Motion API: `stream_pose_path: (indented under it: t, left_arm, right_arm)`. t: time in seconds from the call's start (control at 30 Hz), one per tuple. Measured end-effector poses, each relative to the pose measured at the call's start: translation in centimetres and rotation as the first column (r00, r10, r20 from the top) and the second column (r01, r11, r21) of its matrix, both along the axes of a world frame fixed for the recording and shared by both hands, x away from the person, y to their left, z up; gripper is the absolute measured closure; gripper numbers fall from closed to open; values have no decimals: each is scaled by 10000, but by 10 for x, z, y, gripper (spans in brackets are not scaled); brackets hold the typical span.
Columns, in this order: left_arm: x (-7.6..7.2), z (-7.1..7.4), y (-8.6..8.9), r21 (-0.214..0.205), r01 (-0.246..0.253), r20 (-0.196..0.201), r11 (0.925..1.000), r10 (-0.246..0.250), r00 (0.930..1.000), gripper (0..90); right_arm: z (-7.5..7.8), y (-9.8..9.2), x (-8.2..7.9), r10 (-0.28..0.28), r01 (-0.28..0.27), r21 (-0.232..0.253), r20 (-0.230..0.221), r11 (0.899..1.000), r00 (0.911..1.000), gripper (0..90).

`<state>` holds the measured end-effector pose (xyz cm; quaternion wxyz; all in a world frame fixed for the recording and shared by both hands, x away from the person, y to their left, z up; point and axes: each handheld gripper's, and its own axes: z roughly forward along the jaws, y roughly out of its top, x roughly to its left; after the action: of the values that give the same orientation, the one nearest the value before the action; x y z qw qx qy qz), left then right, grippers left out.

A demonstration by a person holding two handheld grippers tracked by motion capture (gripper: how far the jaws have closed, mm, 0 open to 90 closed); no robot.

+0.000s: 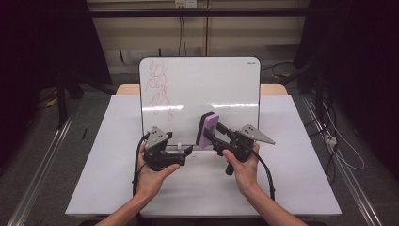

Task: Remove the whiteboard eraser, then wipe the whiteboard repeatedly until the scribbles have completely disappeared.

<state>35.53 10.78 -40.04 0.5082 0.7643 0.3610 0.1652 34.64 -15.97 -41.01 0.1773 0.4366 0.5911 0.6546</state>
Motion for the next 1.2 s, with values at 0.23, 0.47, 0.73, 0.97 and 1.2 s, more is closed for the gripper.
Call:
stream_pose_path:
  t: [0.23,0.47,0.73,0.97,1.2]
  left_arm:
    - [-6,2,23,389,-231,-96,9990,235,9997,58]
    - [-17,1,50,279,-207,42,9994,206,9998,49]
    - [-30,-11,75,428,-1081,105,9932,1078,9941,48]
    - [-35,-18,88,472,-1417,221,9888,1408,9898,46]
    - [-34,-21,91,713,-1597,74,9846,1596,9872,48]
  right_arm:
    - [0,-1,-2,96,-92,-422,92,9991,9999,414]
    - [-3,-2,-3,127,-111,-989,160,9950,9998,414]
    - [-4,0,0,18,45,-2065,301,9784,9995,414]
    - [3,9,9,123,-13,-2667,395,9638,9991,415]
    - [17,22,18,298,-94,-3484,532,9373,9981,414]
